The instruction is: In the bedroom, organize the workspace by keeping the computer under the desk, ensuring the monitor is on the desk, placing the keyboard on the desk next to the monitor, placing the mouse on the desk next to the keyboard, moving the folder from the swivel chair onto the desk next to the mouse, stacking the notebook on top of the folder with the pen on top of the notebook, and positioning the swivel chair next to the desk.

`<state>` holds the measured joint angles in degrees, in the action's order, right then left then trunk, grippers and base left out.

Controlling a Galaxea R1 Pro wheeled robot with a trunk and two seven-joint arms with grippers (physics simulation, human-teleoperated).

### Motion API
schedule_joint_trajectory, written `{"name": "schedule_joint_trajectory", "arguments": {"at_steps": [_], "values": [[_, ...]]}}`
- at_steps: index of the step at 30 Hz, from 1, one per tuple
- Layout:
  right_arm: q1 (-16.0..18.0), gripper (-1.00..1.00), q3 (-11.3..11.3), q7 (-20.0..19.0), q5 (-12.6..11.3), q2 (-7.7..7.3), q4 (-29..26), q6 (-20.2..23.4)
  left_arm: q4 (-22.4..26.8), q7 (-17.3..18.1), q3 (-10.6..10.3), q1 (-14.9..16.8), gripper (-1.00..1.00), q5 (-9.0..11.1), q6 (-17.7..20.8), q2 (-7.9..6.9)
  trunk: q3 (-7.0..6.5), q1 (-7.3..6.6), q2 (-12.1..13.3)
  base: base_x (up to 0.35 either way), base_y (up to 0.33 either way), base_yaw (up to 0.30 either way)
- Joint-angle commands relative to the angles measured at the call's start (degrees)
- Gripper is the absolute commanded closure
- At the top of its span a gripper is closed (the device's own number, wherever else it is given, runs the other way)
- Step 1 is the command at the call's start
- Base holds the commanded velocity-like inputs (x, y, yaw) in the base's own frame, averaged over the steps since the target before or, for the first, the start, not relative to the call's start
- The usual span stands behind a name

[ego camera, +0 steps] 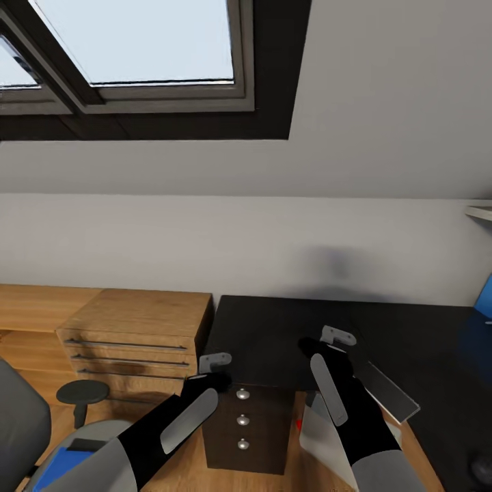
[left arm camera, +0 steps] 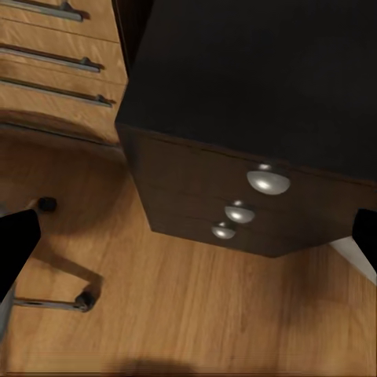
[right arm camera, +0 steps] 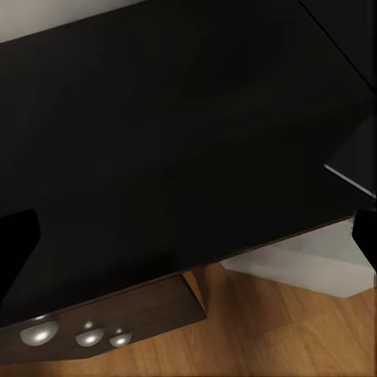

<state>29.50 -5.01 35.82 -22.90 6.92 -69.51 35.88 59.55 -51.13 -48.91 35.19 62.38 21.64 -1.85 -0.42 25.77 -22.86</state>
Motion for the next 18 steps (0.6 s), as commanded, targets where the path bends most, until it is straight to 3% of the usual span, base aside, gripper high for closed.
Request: {"name": "schedule_joint_trajectory", "arguments": {"at_steps": [1, 18], "values": [[0.03, -1.0, -0.09, 0.57, -0.57, -0.05, -0.06, 0.07, -0.02, -0.32, -0.17, 0.06, -1.0, 0.22, 0.17, -0.06, 0.03, 0.01, -0.05, -0.193, -0.072, 0.0], [0.03, -1.0, -0.08, 0.55, -0.56, -0.15, 0.0, 0.07, -0.45, -0.14, -0.13, 0.06, -1.0, 0.3, 0.22, -0.08, 0.03, 0.01, -0.05, -0.288, -0.123, 0.0]]}}
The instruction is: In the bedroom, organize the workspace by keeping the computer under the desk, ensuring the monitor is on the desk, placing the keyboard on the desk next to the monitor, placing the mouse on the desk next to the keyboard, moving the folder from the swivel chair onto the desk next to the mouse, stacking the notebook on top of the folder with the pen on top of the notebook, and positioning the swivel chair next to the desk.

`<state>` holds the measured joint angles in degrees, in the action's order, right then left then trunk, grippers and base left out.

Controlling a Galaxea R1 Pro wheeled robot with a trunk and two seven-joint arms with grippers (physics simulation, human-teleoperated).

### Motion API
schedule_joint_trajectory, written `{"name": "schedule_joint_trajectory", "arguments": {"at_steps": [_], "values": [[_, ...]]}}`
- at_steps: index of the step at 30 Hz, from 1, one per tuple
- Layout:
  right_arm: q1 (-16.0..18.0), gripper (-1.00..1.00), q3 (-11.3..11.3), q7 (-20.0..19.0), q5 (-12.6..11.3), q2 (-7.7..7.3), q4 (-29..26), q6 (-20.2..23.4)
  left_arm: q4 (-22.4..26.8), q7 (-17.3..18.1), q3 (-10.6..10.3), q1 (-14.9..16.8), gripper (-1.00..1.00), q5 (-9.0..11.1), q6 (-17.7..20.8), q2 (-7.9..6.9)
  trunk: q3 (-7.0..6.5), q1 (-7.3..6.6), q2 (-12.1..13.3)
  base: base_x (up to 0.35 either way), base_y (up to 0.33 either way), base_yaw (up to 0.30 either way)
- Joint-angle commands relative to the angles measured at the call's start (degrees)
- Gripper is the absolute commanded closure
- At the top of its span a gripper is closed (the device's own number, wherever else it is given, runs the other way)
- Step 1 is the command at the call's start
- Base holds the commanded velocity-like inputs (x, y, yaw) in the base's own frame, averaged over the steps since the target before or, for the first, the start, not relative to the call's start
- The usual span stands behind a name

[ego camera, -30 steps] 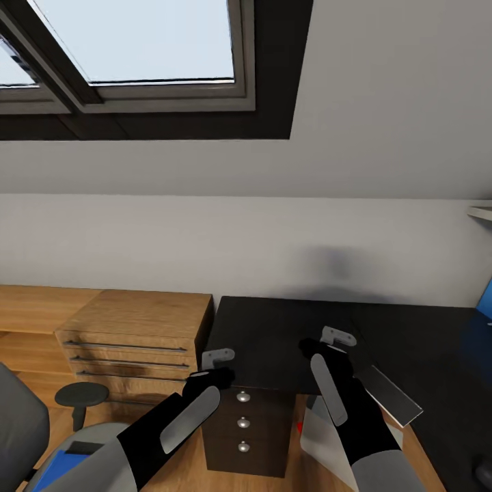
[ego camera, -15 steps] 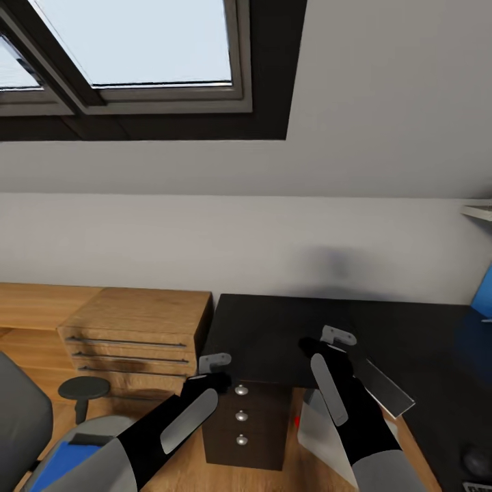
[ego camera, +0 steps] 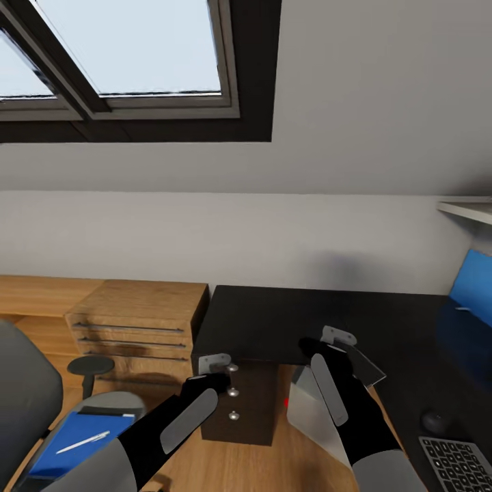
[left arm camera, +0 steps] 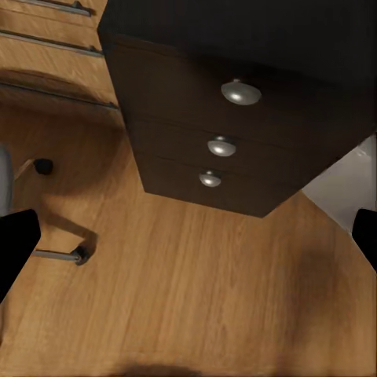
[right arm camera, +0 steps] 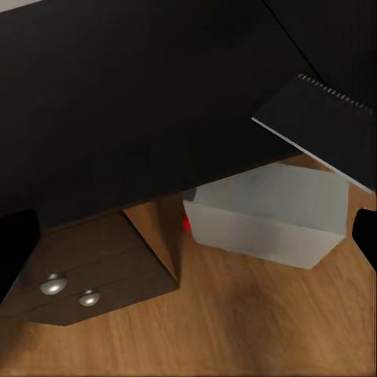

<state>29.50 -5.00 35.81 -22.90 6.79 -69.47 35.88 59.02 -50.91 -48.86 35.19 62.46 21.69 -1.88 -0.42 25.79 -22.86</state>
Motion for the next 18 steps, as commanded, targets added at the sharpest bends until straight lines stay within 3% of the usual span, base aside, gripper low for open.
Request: {"name": "schedule_joint_trajectory", "arguments": {"at_steps": [1, 9, 18], "values": [[0.03, -1.0, -0.09, 0.55, -0.57, -0.02, -0.03, 0.07, 0.07, -0.35, -0.18, 0.06, -1.0, 0.24, 0.18, -0.05, 0.03, 0.0, -0.06, -0.273, -0.083, 0.0], [0.0, -1.0, -0.18, 0.42, -0.64, 0.06, 0.28, 0.0, 0.11, -0.4, -0.18, 0.06, -1.0, 0.06, 0.32, 0.0, 0.03, 0.0, -0.06, -0.078, -0.022, 0.0], [-0.64, -1.0, -0.24, 0.46, -0.63, 0.13, -0.06, -3.24, 0.11, -0.43, -0.13, 0.06, -1.0, 0.14, 0.37, 0.12, 1.65, 1.97, -3.67, -0.004, -0.001, 0.0]]}}
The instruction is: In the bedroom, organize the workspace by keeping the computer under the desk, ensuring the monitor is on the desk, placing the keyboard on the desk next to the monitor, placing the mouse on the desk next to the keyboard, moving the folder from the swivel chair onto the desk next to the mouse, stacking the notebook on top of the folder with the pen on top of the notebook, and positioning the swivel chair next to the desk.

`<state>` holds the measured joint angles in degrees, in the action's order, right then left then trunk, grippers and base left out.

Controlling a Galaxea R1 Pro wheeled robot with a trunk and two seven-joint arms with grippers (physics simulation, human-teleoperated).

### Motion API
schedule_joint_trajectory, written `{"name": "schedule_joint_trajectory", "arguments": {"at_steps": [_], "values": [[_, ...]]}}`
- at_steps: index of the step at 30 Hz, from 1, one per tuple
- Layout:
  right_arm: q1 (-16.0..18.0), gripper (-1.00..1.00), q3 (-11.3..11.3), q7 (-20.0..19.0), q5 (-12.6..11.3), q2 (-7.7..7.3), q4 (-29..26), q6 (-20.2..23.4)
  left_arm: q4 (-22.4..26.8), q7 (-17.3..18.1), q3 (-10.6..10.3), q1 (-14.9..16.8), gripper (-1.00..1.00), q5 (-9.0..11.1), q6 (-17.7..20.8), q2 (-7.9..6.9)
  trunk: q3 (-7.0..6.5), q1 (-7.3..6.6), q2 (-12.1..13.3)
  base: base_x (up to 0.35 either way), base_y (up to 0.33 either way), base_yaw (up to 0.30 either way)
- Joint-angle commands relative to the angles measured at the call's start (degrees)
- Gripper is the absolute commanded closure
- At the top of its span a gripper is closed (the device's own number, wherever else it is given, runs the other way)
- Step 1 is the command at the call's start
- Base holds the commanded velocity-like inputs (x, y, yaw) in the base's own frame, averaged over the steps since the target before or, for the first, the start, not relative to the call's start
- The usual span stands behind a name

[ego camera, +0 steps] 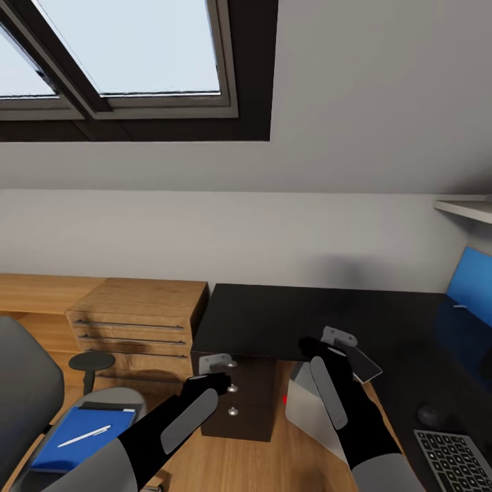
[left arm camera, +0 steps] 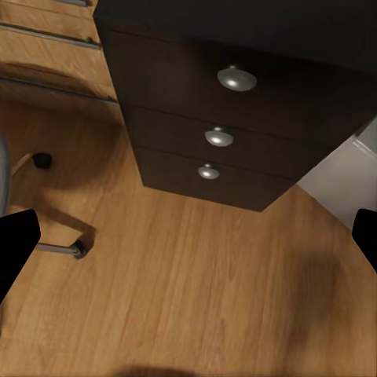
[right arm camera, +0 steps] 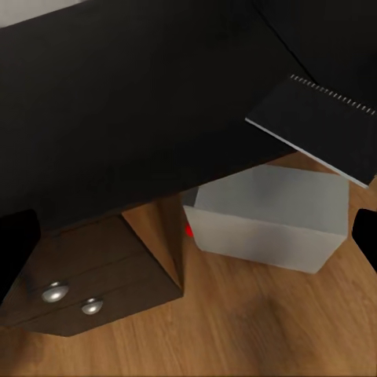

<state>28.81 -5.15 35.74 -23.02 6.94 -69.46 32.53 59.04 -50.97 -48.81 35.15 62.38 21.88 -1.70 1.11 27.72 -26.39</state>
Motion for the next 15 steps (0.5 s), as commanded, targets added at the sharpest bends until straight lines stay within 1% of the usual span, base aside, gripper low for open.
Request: {"name": "schedule_joint_trajectory", "arguments": {"at_steps": [1, 8, 9, 13, 15], "values": [[-0.02, -1.0, -0.1, 0.56, -0.55, 0.01, -0.25, -0.09, 0.08, -0.38, -0.17, 0.09, -1.0, 0.24, 0.18, -0.07, 0.3, 0.26, -0.54, 0.0, 0.0, 0.0], [-0.15, -1.0, -0.31, 0.45, -0.83, 0.13, 0.2, -0.33, -0.77, -0.44, 0.09, 0.09, -1.0, 0.35, 0.19, -0.09, 1.56, 1.8, -3.35, 0.0, 0.0, 0.0], [-0.15, -1.0, -0.3, 0.23, -0.89, 0.12, 1.15, -0.34, -1.64, -0.44, 0.25, 0.09, -1.0, 0.37, 0.12, -0.07, 1.74, 2.02, -3.75, 0.0, 0.0, 0.0], [-0.15, -1.0, -0.33, 0.06, -0.99, 0.2, 2.4, -0.47, -1.91, -0.44, 0.32, 0.09, -1.0, 0.37, 0.11, -0.06, 2.46, 2.9, -5.35, 0.0, 0.0, 0.0], [-0.15, -1.0, -0.48, -0.11, -0.95, 0.24, 3.57, -1.45, -2.0, -0.44, 0.39, 0.09, -1.0, 0.37, 0.1, -0.06, 2.82, 3.34, -6.15, 0.0, 0.0, 0.0]]}}
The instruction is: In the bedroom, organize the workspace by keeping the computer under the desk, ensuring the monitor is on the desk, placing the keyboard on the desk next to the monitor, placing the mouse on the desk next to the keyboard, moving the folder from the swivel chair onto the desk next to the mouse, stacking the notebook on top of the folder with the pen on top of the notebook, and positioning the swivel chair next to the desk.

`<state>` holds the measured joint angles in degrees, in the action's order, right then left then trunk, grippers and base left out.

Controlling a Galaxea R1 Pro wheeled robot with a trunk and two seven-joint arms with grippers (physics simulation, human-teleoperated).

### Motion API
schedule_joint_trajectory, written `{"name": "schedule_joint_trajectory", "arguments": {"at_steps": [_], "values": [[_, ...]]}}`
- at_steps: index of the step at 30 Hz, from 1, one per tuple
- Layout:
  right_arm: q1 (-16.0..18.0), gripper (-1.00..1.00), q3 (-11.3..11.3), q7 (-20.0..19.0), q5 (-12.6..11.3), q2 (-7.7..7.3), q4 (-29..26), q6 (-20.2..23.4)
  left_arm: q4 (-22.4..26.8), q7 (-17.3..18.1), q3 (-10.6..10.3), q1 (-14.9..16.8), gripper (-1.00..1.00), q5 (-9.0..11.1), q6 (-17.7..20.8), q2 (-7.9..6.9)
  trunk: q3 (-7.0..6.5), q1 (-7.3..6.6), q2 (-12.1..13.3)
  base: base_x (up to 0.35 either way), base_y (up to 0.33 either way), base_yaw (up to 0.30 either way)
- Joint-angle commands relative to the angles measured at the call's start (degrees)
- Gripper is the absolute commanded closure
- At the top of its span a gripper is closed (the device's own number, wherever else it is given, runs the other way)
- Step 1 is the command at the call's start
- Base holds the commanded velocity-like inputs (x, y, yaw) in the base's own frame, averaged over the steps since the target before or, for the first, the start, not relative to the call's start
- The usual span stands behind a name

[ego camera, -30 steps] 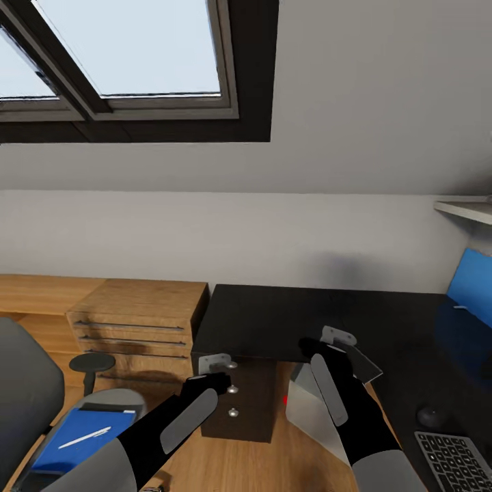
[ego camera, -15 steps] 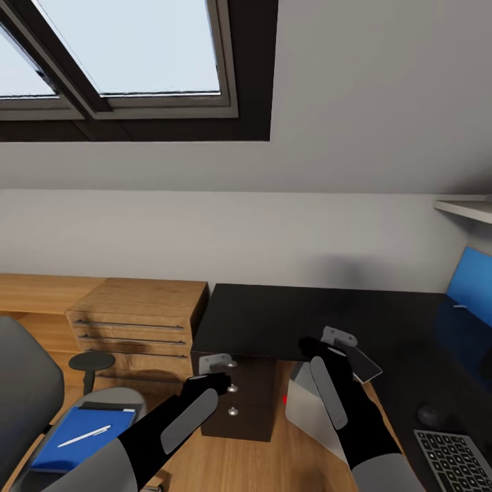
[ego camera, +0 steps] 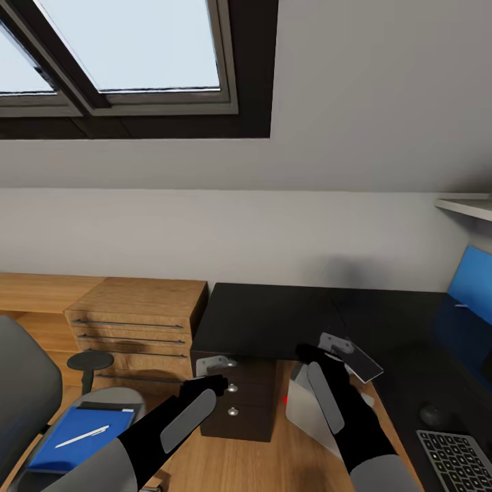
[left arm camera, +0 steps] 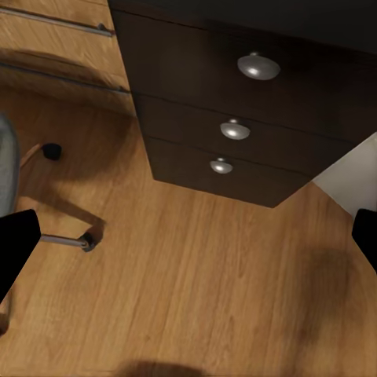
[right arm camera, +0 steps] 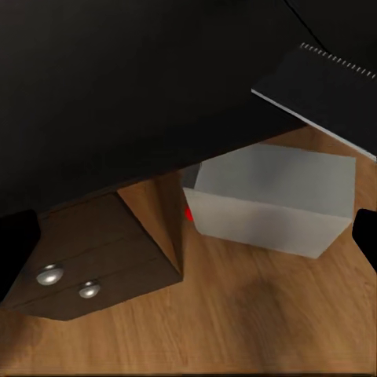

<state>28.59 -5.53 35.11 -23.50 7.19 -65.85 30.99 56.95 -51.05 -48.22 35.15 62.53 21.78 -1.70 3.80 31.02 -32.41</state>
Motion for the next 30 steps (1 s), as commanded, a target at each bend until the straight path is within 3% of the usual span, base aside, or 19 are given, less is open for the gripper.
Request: {"name": "schedule_joint_trajectory", "arguments": {"at_steps": [1, 2, 3, 6, 7, 8, 11, 13, 16, 20, 25, 26, 30], "values": [[0.06, -1.0, -0.14, 0.42, -0.48, -0.01, 0.43, -0.63, 0.08, -0.37, -0.16, 0.09, -1.0, 0.22, 0.19, -0.06, 0.31, 0.25, -0.54, 0.0, 0.0, 0.0], [0.06, -1.0, -0.16, 0.29, -0.46, 0.0, 0.89, -1.69, 0.06, -0.37, -0.13, 0.09, -1.0, 0.22, 0.19, -0.06, 0.48, 0.47, -0.94, 0.0, 0.0, 0.0], [0.06, -1.0, -0.47, -1.48, -0.31, -0.05, 3.83, -11.16, 0.03, -0.37, -0.06, 0.09, -1.0, 0.22, 0.14, -0.11, 0.66, 0.69, -1.34, 0.0, 0.0, 0.0], [0.06, -1.0, -1.28, -4.31, -0.24, -0.1, 7.47, -19.54, 0.02, -0.37, -0.05, 0.09, -1.0, 0.22, 0.14, -0.13, 1.2, 1.35, -2.54, 0.0, 0.0, 0.0], [0.09, -1.0, -2.05, -8.22, -0.23, -0.11, 13.21, -28.96, 0.01, -0.37, -0.04, 0.09, -1.0, 0.22, 0.17, -0.14, 1.38, 1.57, -2.94, 0.0, 0.0, 0.0], [0.13, -1.0, -2.36, -10.75, -0.33, -0.06, 17.74, -34.99, 0.01, -0.4, -0.03, 0.09, -1.0, 0.22, 0.17, -0.14, 1.56, 1.79, -3.34, 0.0, 0.0, 0.0], [0.22, -1.0, -2.6, -13.75, -0.5, 0.04, 23.51, -42.6, 0.01, -0.43, -0.03, 0.09, -1.0, 0.22, 0.18, -0.14, 2.1, 2.45, -4.55, 0.0, 0.0, 0.0], [0.3, -1.0, -2.68, -17.01, -1.58, 0.15, 28.29, -50.51, 0.01, -0.45, 0.07, 0.09, -1.0, 0.56, 0.19, -0.2, 2.46, 2.89, -5.35, 0.0, 0.0, 0.0], [0.31, -1.0, -2.67, -18.16, -3.16, 0.15, 29.4, -52.09, 0.02, -0.45, 0.2, 0.09, -1.0, 1.1, 0.18, -0.22, 3.0, 3.55, -6.55, 0.0, 0.0, 0.0], [0.32, -1.0, -2.63, -20.57, -12.18, 0.11, 30.68, -53.54, 0.07, -0.43, 0.38, 0.09, -1.0, 2.1, 0.12, -0.27, 3.72, 4.43, -8.16, 0.0, 0.0, 0.0], [0.33, -1.0, -2.54, -21.18, -18.96, -0.01, 31.11, -53.76, 0.09, -0.39, 0.41, 0.09, -1.0, 2.27, 0.11, -0.26, 4.61, 5.52, -10.16, 0.0, 0.0, 0.0], [0.33, -1.0, -2.59, -21.31, -21.67, -0.01, 31.18, -53.87, 0.09, -0.38, 0.41, 0.09, -1.0, 2.31, 0.1, -0.24, 4.79, 5.74, -10.56, 0.0, 0.0, 0.0], [0.33, -1.0, -2.76, -21.32, -23.01, 0.08, 31.38, -54.24, 0.09, -0.4, 0.41, 0.09, -1.0, 2.32, 0.1, -0.23, 5.51, 6.62, -12.17, 0.0, 0.0, 0.0]]}}
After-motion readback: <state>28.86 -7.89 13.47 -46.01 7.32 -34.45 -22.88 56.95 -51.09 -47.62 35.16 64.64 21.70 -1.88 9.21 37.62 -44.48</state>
